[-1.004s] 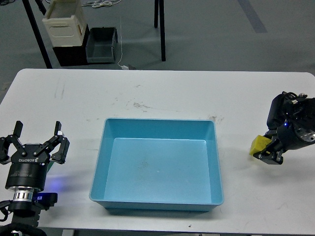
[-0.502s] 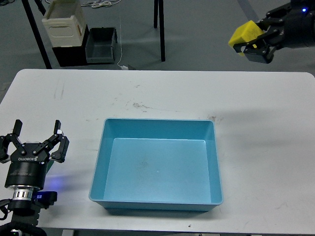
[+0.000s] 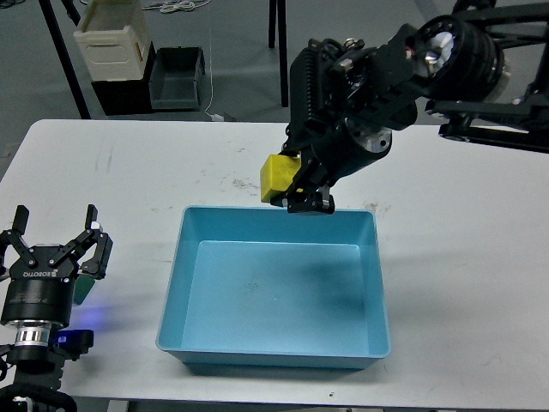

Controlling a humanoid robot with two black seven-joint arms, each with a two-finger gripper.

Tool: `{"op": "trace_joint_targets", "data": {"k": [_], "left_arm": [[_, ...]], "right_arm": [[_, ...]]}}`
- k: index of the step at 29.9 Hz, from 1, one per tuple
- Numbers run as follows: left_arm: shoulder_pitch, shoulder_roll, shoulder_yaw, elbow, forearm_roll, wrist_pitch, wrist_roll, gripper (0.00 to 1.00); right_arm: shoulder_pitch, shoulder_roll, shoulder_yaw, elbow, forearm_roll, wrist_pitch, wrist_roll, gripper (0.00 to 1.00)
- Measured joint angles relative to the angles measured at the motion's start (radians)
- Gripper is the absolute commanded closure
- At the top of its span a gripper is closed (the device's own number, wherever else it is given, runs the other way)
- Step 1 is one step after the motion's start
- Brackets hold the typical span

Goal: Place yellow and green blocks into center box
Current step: 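Lift the yellow cube and carry it over the blue box, then lower the yellow cube into the box and open the right gripper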

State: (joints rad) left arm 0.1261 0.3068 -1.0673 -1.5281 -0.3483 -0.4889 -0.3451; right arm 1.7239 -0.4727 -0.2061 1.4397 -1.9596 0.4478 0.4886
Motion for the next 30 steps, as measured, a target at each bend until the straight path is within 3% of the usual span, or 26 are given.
{"op": "trace_joint_targets", "data": {"k": [7,20,25,30], "left_arm": [[0.000,0.000,-0.012,0.000,0.000,0.000,0.000,0.00],[-0.001,-0.001,-0.026,0.000,-0.001,0.000,0.000,0.00],[-0.002,-0.002,-0.029,-0.001,-0.002,0.000,0.000,0.00],[-0.002,-0.002,-0.039,-0.001,-0.002,0.000,0.000,0.00]], "right_arm": [[0.003,0.154,-0.088,-0.009,-0.002,0.003,0.000,0.97],[-0.077,0.286,-0.245,-0.103,-0.014,0.004,0.000,0.95],[-0.127,0.311,-0.254,-0.130,-0.032,0.005,0.000,0.92],[-0.159,0.327,-0.256,-0.157,-0.036,0.005,0.000,0.82]]}}
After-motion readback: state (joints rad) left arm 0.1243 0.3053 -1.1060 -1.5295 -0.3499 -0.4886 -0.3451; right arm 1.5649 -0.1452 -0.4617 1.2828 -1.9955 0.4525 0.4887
